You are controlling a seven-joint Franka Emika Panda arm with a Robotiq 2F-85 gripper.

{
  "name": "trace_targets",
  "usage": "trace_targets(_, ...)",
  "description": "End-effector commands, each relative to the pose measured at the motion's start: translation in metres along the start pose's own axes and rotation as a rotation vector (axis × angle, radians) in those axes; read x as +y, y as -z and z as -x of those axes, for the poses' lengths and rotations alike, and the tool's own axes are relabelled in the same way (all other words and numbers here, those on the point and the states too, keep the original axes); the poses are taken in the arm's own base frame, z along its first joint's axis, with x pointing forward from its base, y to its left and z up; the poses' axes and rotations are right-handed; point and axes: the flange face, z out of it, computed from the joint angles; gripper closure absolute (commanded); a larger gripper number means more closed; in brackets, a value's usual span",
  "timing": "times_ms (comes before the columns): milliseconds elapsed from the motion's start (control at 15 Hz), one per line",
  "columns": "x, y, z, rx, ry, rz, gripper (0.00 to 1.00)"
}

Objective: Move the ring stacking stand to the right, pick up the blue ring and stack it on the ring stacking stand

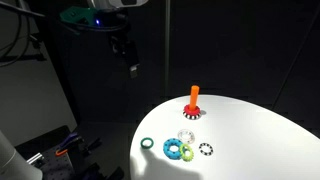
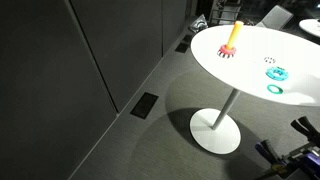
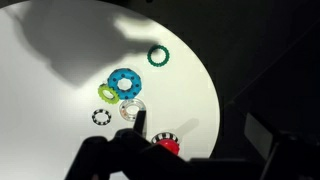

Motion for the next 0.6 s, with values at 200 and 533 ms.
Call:
trace_targets(200,0.000,0.003,0.000,0.006,0.001,0.000,0.00)
trace_targets(533,-0.003,0.006,-0.013,0.014,-0.009,0.006,0.00)
